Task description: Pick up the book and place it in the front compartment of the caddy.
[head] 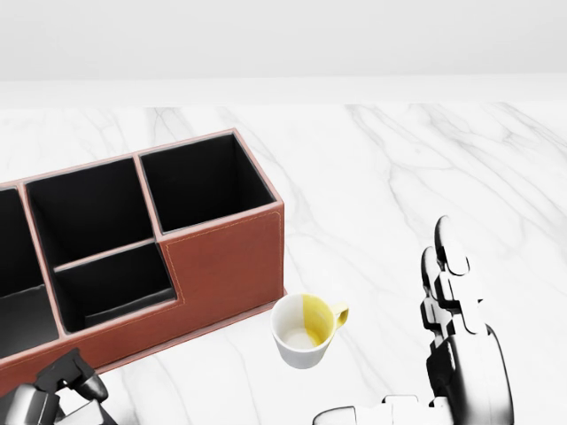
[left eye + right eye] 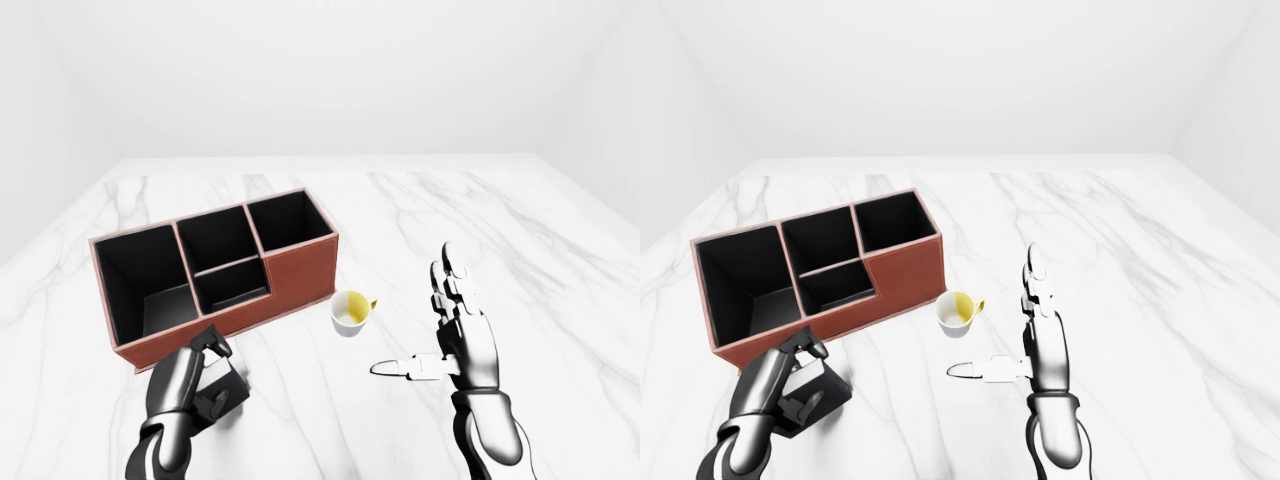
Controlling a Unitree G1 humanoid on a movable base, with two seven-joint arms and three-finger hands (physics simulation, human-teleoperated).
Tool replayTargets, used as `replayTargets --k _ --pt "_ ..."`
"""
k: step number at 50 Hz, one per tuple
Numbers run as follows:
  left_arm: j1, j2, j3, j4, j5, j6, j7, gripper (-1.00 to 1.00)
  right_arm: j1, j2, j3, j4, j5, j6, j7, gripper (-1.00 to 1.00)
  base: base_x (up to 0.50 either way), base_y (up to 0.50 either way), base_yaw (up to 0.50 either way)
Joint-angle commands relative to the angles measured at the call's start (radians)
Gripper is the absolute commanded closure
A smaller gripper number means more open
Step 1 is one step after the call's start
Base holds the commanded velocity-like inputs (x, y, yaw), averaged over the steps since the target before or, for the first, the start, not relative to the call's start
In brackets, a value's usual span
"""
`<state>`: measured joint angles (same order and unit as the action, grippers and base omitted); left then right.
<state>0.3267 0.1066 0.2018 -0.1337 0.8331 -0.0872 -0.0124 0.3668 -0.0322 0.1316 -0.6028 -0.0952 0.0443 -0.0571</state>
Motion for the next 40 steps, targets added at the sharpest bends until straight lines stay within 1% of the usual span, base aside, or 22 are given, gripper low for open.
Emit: replayTargets --k 1,4,8,9,11,13,14,18,19,22,25,26,30,31,32,34,36,37,38,39,40 --pt "0.005 -0.027 -0.008 0.09 0.015 0.0 0.014 1.0 0.006 -0.002 0.006 -0.009 -0.001 0.0 -0.005 -1.0 0.0 0.0 0.0" --pt "-0.027 -0.029 -0.008 0.112 0.024 0.0 0.049 1.0 0.006 -0.003 0.002 -0.009 0.003 -0.003 -0.004 -1.0 0.0 0.0 0.0" --pt "-0.042 -0.026 -0.011 0.097 0.006 0.0 0.056 1.0 0.0 -0.002 0.001 0.003 0.003 -0.005 -0.002 -1.0 0.0 0.0 0.0" --pt "-0.05 -0.023 -0.012 0.106 0.015 0.0 0.073 1.0 -0.001 -0.001 0.002 0.003 0.001 -0.003 -0.003 -1.0 0.0 0.0 0.0" --pt "-0.057 -0.021 -0.014 0.111 0.011 0.0 0.076 1.0 -0.002 -0.001 0.003 0.003 0.0 -0.002 -0.003 -1.0 0.0 0.0 0.0" --pt "-0.086 -0.014 -0.011 0.134 0.027 0.0 0.121 1.0 -0.003 -0.001 0.001 0.004 0.002 -0.001 -0.002 -1.0 0.0 0.0 0.0" --pt "-0.088 -0.011 -0.014 0.133 0.022 0.0 0.117 1.0 -0.003 -0.001 0.0 0.002 0.003 0.001 -0.003 -1.0 0.0 0.0 0.0" --pt "-0.11 -0.002 -0.02 0.124 0.032 0.0 0.144 1.0 -0.005 0.001 0.002 0.007 -0.001 -0.001 -0.004 -1.0 0.0 0.0 -0.01" --pt "-0.108 -0.004 -0.02 0.096 0.023 0.0 0.122 1.0 -0.005 0.001 0.004 0.007 -0.002 0.0 -0.005 -1.0 0.0 0.0 -0.01" --pt "-0.102 -0.005 -0.017 0.044 0.025 0.0 0.115 1.0 0.0 -0.001 0.008 -0.002 -0.003 0.004 -0.007 -1.0 0.0 0.0 -0.01" --pt "-0.093 -0.014 -0.003 -0.031 0.019 0.0 0.084 1.0 0.007 -0.003 0.002 -0.006 0.004 -0.003 -0.006 -1.0 0.0 0.0 0.0" --pt "-0.084 -0.018 0.006 -0.083 0.018 0.0 0.065 1.0 0.008 -0.003 0.001 -0.005 0.005 -0.006 -0.006 -1.0 0.0 0.0 0.0" --pt "-0.073 -0.038 0.031 -0.189 0.01 0.0 0.01 1.0 0.005 -0.002 -0.001 -0.002 0.004 -0.006 -0.005 -1.0 0.0 0.0 0.0" --pt "-0.072 -0.044 0.039 -0.226 0.004 0.0 -0.016 1.0 0.004 -0.001 -0.001 -0.001 0.004 -0.004 -0.005 -1.0 0.0 0.0 0.0" --pt "-0.082 -0.049 0.053 -0.261 0.006 0.0 -0.024 1.0 0.004 -0.001 -0.001 -0.004 0.005 -0.003 -0.005 -1.0 0.0 0.0 0.0" --pt "-0.1 -0.051 0.07 -0.315 -0.005 0.0 -0.067 1.0 0.003 -0.001 -0.006 -0.001 0.007 -0.004 -0.004 -1.0 0.0 0.0 0.0" --pt "-0.118 -0.053 0.085 -0.353 -0.004 0.0 -0.085 1.0 0.002 0.001 -0.008 -0.002 0.008 -0.002 -0.003 -1.0 0.0 0.0 0.0" --pt "-0.14 -0.049 0.101 -0.407 -0.017 0.003 -0.127 1.0 -0.001 0.001 -0.009 0.004 0.009 -0.005 -0.002 -1.0 0.0 0.0 0.0" --pt "-0.151 -0.047 0.106 -0.425 -0.015 0.018 -0.136 1.0 -0.001 0.002 -0.009 0.005 0.008 -0.005 -0.001 -1.0 0.0 0.0 0.0" --pt "-0.165 -0.045 0.114 -0.446 -0.02 0.041 -0.156 1.0 -0.001 0.002 -0.01 0.006 0.009 -0.005 -0.001 -1.0 0.0 0.0 0.0" --pt "-0.177 -0.04 0.12 -0.464 -0.024 0.058 -0.169 1.0 -0.001 0.003 -0.01 0.006 0.009 -0.005 0.0 -1.0 0.01 0.0 0.0"
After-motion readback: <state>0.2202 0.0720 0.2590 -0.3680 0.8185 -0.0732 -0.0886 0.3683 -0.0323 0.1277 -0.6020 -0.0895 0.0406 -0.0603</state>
